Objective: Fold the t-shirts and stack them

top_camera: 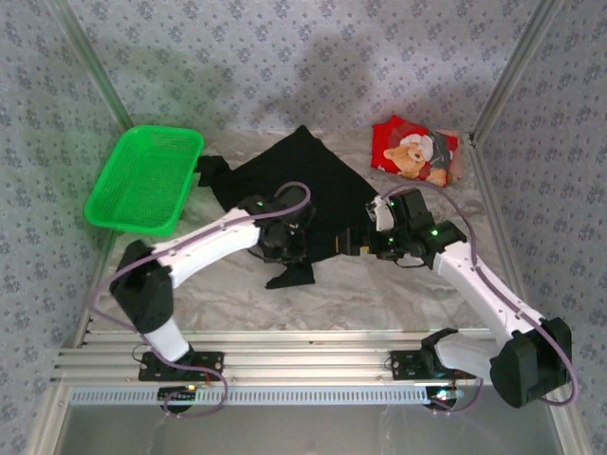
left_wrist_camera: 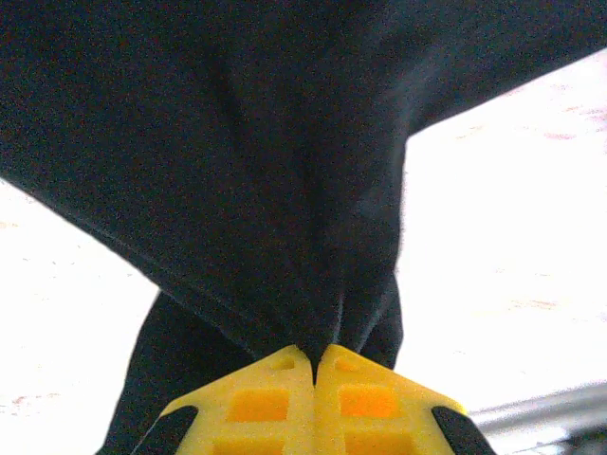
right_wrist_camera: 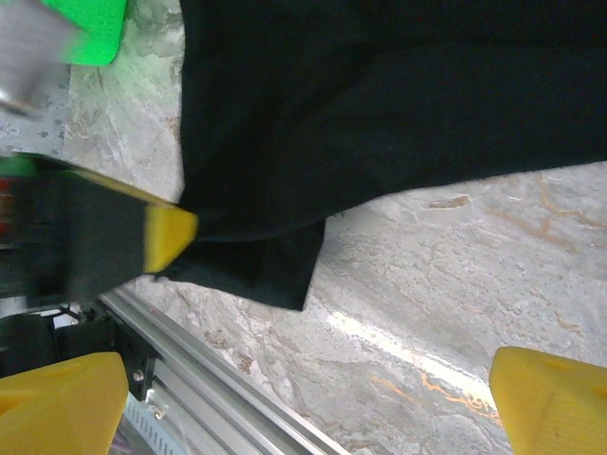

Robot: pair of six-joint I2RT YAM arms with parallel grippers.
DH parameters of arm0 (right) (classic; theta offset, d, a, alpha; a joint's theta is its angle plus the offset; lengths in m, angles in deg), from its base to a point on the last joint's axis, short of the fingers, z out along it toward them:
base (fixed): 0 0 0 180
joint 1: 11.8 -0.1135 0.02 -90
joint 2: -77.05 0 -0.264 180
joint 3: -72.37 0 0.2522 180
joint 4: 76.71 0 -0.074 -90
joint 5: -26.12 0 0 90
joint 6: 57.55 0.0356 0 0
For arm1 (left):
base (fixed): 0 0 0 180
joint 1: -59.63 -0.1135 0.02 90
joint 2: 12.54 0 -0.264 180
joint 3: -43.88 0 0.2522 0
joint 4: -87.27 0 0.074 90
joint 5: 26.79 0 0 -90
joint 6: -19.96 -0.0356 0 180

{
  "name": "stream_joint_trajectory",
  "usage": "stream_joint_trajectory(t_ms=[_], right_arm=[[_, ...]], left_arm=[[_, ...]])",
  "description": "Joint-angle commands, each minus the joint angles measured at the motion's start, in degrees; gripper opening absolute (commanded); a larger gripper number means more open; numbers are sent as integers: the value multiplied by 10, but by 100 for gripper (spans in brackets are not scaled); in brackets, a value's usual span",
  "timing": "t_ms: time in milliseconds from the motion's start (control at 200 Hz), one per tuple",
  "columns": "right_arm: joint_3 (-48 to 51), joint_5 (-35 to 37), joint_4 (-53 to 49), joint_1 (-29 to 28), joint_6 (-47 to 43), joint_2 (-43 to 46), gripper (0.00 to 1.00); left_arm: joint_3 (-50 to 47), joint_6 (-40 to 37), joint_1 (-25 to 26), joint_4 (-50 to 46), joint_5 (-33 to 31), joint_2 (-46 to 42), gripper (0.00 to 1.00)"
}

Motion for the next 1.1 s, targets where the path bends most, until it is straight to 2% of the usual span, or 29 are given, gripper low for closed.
stream_joint_trajectory(t_ms=[0,225,320,390,590,675,839,889,984,1094], right_arm=[[5,-7,-2,6,-6,13,100],[12,-6,25,7,2,13,100],[18,-7,34,7,11,6,100],[17,-8,34,4,12,-1,100],[5,46,-27,2,12,-66,100],[2,45,-26,-5,-4,-94,100],[-5,-8,55,-60,-13,-115,98],[4,-49,106,-71,15,-121,96],[20,-84,201,-88,88,-139,95],[-13,-127,238,-103,142,-208,91]], left_arm=[[6,56,-6,1,35,-79,0],[-113,126,-37,112,48,-174,0],[-165,142,-76,121,48,-214,0],[-202,158,-104,165,62,-245,0],[-244,156,-122,211,104,-226,0],[-251,152,-123,231,115,-207,1],[-255,139,-133,241,122,-182,0],[-257,141,-137,252,128,-178,0],[-253,138,-138,254,134,-165,0],[-261,143,-138,265,136,-164,0]])
